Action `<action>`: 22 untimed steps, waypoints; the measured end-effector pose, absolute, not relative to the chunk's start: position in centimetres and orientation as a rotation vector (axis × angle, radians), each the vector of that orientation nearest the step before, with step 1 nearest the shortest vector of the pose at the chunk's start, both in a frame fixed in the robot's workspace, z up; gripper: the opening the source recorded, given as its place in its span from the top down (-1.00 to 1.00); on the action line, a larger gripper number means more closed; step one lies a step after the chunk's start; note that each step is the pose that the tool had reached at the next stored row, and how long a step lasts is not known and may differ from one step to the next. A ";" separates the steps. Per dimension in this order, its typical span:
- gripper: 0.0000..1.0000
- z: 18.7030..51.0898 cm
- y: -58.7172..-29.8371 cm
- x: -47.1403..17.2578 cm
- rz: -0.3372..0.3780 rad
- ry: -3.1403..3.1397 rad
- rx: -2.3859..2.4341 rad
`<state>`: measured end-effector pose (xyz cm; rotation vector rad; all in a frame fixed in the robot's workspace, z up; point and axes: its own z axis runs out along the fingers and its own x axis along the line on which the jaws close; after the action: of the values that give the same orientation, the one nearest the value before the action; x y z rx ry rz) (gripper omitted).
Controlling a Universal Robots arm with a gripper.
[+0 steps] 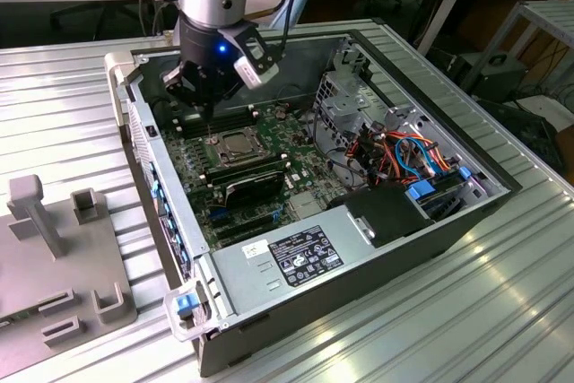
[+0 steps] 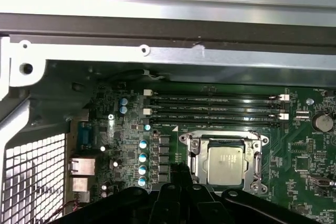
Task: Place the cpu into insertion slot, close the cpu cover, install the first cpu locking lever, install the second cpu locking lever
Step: 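Install the first cpu locking lever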
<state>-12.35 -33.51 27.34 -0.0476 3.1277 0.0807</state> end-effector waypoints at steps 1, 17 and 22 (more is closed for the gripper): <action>0.79 27.3 -33.5 -12.6 0.081 3.128 -0.048; 0.79 27.0 -31.8 -11.9 0.081 3.128 -0.048; 0.79 26.8 -31.6 -10.6 0.081 3.128 -0.048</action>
<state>-10.57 -31.57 26.83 -0.0484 3.1279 0.0807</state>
